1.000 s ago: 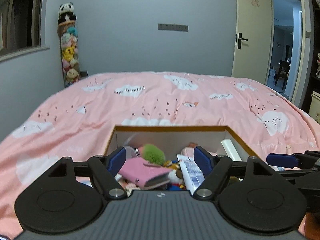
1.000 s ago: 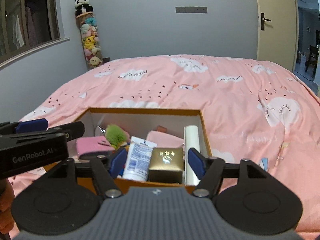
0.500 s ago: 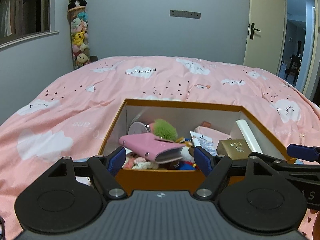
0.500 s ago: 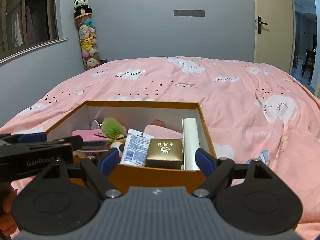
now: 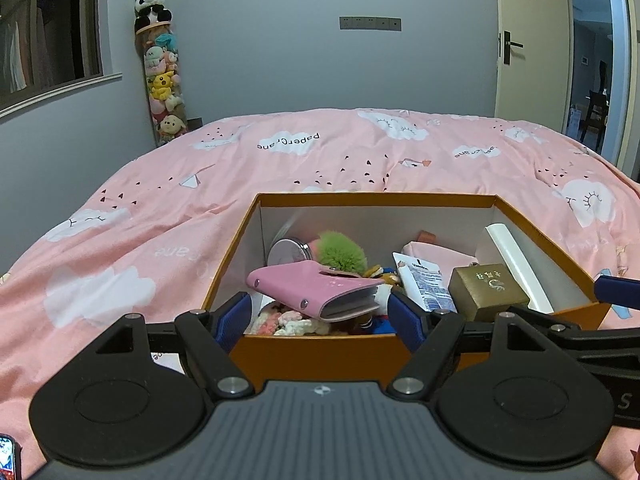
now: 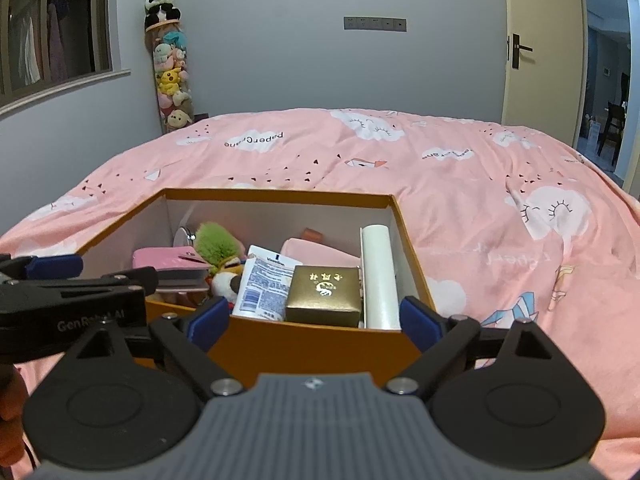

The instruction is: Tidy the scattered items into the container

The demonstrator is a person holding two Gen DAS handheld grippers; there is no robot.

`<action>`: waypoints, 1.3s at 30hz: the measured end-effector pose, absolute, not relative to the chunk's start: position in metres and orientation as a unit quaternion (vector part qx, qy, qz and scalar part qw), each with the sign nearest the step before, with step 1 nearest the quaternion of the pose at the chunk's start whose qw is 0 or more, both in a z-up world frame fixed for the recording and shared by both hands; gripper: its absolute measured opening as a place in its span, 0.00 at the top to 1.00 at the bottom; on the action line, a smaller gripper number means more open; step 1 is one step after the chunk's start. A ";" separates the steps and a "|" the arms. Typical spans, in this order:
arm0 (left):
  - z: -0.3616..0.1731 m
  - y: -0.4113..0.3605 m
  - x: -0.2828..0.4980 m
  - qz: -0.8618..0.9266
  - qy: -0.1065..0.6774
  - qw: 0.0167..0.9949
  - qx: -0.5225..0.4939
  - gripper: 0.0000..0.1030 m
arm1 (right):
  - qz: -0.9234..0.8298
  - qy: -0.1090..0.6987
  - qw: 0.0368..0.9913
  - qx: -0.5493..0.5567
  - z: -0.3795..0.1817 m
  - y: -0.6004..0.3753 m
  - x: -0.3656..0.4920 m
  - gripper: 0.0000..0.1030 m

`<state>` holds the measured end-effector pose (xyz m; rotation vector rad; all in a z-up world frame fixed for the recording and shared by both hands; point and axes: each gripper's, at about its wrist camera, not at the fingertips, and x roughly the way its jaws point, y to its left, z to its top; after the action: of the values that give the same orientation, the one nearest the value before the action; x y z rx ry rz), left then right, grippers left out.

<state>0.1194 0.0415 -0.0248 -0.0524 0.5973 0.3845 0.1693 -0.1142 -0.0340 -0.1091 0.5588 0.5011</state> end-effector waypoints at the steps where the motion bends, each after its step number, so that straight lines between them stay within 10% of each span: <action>1: -0.025 0.042 0.119 0.189 0.292 0.937 -0.026 0.14 | 0.245 0.272 0.929 -0.057 -0.035 -0.114 0.169 0.09; 23: -0.032 0.031 0.119 0.179 0.295 0.938 -0.018 0.14 | 0.259 0.241 0.916 -0.188 -0.060 -0.089 0.140 0.01; 39: -0.030 0.036 0.117 0.172 0.294 0.940 -0.030 0.14 | 0.268 0.280 0.918 -0.081 -0.046 -0.115 0.157 0.02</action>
<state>0.1165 0.0356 -0.0302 -0.0617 0.6009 0.3509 0.1566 -0.1147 -0.0463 -0.1657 0.5764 0.5504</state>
